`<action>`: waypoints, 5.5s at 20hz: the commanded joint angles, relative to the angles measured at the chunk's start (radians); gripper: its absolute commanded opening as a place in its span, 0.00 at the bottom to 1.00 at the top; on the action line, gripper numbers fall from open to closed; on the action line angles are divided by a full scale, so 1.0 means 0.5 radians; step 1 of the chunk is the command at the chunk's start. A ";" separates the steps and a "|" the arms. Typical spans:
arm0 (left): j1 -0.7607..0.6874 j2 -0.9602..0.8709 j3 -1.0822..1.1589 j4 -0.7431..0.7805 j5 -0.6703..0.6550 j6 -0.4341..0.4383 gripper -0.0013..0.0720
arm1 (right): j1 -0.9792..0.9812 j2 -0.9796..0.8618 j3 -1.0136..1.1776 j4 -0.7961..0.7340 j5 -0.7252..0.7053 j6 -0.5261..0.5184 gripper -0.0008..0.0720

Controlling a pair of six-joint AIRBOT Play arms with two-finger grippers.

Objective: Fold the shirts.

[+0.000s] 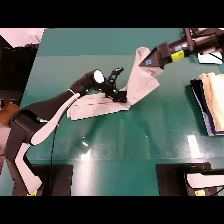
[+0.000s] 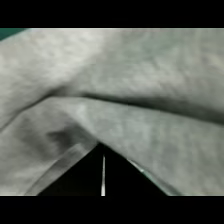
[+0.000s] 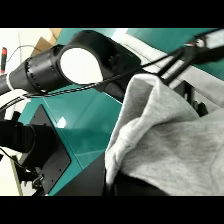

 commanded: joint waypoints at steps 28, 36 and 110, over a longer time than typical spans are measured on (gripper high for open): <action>0.910 1.276 0.010 1.059 -0.920 0.054 0.05 | 1.014 -0.768 0.089 -0.204 -0.564 -0.377 0.77; 0.910 1.275 0.009 1.051 -0.838 0.053 0.05 | 0.183 -0.168 -0.999 -0.342 -0.687 -0.241 0.77; 0.910 1.268 -0.196 0.481 -0.961 0.161 0.05 | -1.691 0.331 0.204 -1.562 0.146 0.447 0.04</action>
